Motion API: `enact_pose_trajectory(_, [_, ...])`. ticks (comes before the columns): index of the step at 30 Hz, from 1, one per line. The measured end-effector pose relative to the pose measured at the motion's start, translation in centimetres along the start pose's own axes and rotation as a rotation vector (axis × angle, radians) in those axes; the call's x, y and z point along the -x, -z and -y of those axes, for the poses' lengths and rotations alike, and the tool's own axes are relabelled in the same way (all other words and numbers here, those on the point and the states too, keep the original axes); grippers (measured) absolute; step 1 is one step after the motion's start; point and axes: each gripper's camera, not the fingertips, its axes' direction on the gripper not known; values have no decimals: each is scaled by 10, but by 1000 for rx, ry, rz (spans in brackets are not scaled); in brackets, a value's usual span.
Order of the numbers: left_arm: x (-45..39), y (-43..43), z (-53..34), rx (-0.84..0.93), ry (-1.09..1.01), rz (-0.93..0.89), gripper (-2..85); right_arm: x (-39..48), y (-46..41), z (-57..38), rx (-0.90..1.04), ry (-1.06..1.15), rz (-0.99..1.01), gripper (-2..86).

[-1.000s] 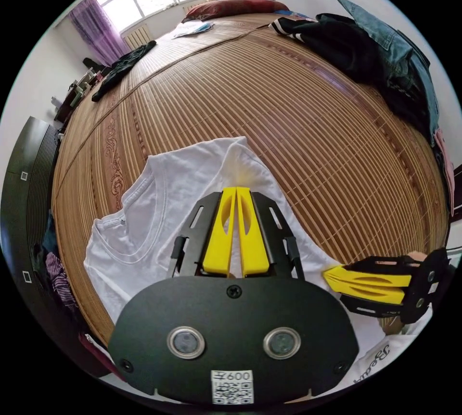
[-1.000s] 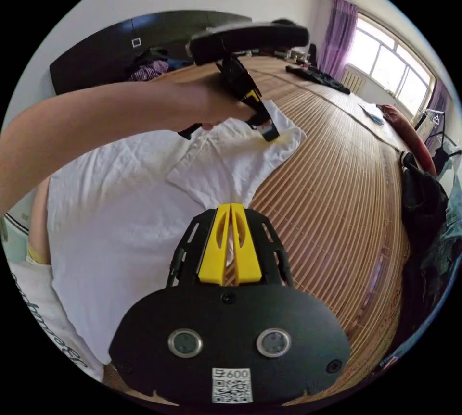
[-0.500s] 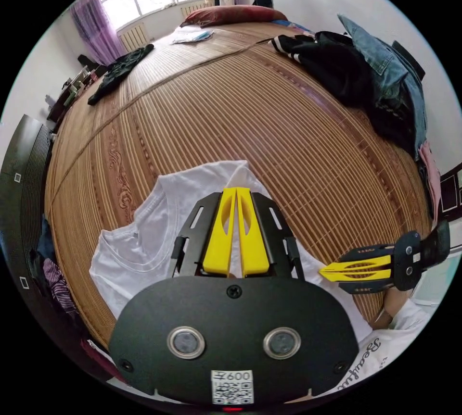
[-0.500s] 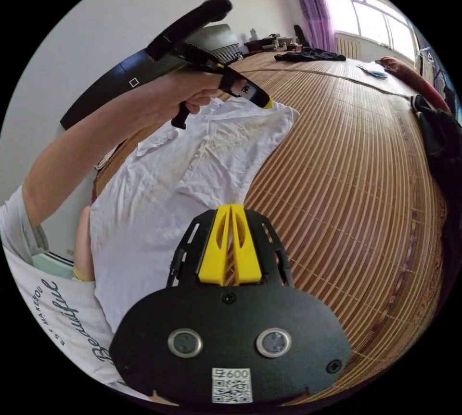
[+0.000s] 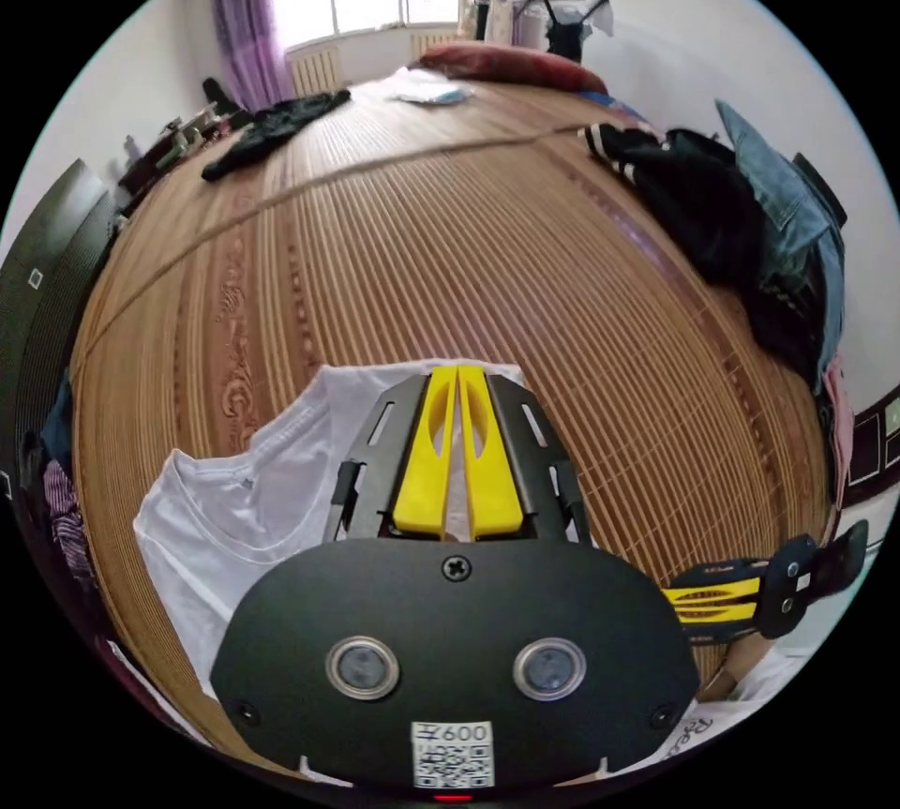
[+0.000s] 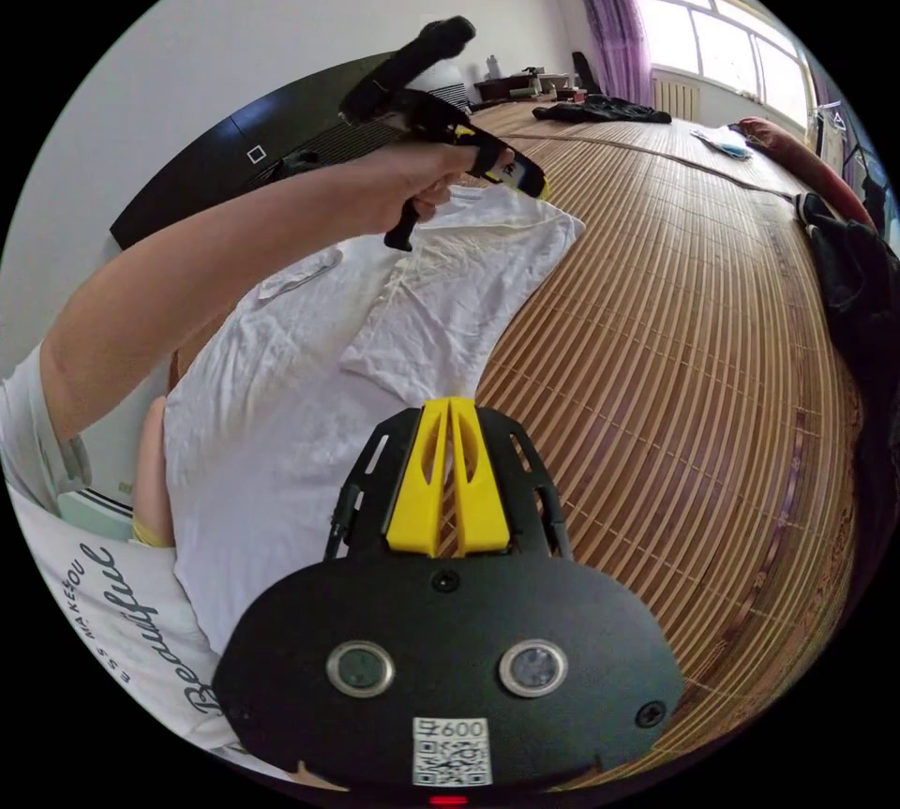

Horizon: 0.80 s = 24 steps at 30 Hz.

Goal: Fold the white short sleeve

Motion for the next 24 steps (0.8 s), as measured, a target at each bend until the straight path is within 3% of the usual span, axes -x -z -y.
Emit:
enact_pose_trajectory(2, [4, -8, 11, 121, -30, -141, 18, 3, 3, 2, -1, 0, -1, -9])
enact_pose_trajectory(5, [10, -9, 13, 106, 1, -233, 49, 4, 7, 3, -5, -5, 8, -9])
enact_pose_trajectory(9, [9, -24, 16, 165, 15, -261, 83, 7, 10, 5, -7, -6, 12, -9])
enact_pose_trajectory(24, [-88, -4, 16, 252, -89, -234, 28, 19, 18, 13, -23, -20, 62, -9])
